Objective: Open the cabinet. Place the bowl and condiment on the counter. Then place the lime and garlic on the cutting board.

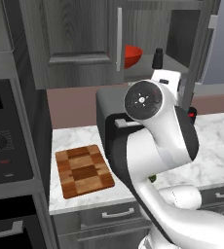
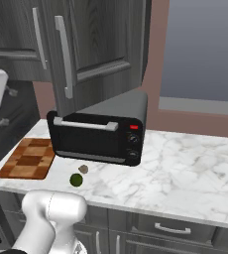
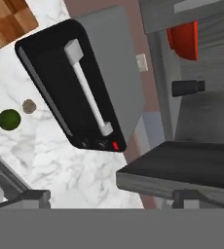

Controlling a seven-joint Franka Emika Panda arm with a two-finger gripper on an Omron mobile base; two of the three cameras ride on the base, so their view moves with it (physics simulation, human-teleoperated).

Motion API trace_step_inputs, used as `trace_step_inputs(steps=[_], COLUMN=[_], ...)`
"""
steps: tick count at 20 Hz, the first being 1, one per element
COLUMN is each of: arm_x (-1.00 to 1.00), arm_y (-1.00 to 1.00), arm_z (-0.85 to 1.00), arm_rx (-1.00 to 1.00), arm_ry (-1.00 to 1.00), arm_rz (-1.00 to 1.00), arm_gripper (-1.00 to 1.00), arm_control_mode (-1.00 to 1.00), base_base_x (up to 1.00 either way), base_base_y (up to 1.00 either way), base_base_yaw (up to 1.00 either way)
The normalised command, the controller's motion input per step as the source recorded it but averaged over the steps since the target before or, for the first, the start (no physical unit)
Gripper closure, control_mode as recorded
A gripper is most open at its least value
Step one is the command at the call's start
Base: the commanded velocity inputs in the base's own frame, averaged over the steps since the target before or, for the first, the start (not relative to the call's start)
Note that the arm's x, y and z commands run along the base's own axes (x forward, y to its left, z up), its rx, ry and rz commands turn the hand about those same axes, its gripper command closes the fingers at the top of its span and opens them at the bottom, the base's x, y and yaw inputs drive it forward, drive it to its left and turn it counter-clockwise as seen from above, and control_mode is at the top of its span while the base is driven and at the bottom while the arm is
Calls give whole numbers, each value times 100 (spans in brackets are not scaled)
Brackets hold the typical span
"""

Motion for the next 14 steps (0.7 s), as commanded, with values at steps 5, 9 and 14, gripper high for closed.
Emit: trace_step_inputs(steps=[5, 9, 14], arm_x=[59, 58, 59], arm_y=[-9, -14, -14], arm_z=[8, 7, 4], arm_rx=[-7, -6, -6], arm_ry=[0, 0, 0], arm_rz=[-9, -10, -10], arm_gripper=[-100, -100, -100], arm_control_mode=[-100, -100, -100], base_base_x=[0, 0, 0], base_base_y=[0, 0, 0], base_base_yaw=[0, 0, 0])
